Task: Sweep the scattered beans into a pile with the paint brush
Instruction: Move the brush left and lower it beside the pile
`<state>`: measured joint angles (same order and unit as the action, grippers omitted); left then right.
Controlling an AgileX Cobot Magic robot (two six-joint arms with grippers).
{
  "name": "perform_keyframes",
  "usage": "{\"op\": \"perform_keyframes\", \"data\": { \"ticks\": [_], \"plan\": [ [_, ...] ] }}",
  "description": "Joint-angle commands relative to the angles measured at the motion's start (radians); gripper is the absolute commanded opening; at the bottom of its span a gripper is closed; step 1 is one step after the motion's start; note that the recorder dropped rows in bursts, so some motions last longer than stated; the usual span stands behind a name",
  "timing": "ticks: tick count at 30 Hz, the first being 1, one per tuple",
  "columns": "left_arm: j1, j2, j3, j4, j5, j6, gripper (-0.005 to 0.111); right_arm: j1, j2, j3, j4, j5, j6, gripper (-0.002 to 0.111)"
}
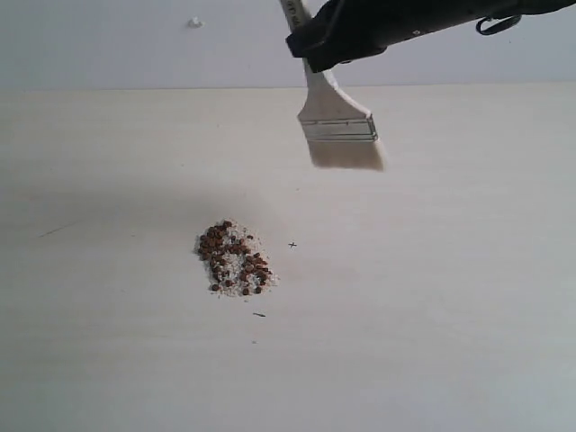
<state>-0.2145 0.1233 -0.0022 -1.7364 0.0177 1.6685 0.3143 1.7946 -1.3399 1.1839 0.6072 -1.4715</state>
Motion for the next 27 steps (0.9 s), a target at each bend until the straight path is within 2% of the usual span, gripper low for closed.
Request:
{"op": "perform_keyframes", "data": {
  "ticks": [1,5,8,12,16,19,27],
  "plan": [
    [-0.008,-0.005,0.002,0.001,0.002,0.002,0.0,-0.011,-0.012,-0.002,0.026,-0.093,-0.072,0.0],
    [-0.008,-0.005,0.002,0.001,0.002,0.002,0.0,-0.011,0.019,-0.002,0.19,0.004,-0.377,0.0],
    [-0.008,-0.005,0.002,0.001,0.002,0.002,0.0,-0.011,0.083,-0.002,0.322,0.192,-0.625,0.0],
    [-0.008,-0.005,0.002,0.001,0.002,0.002,0.0,-0.011,0.185,-0.054,0.329,0.448,-0.645,0.0],
    [-0.008,-0.005,0.002,0.001,0.002,0.002,0.0,-0.011,0.272,-0.112,0.385,0.614,-0.645,0.0],
    [-0.008,-0.005,0.002,0.001,0.002,0.002,0.0,-0.007,0.324,-0.155,0.43,0.614,-0.645,0.0],
    [-0.008,-0.005,0.002,0.001,0.001,0.002,0.0,-0.001,0.453,-0.326,0.386,0.614,-0.645,0.0]
  ]
}}
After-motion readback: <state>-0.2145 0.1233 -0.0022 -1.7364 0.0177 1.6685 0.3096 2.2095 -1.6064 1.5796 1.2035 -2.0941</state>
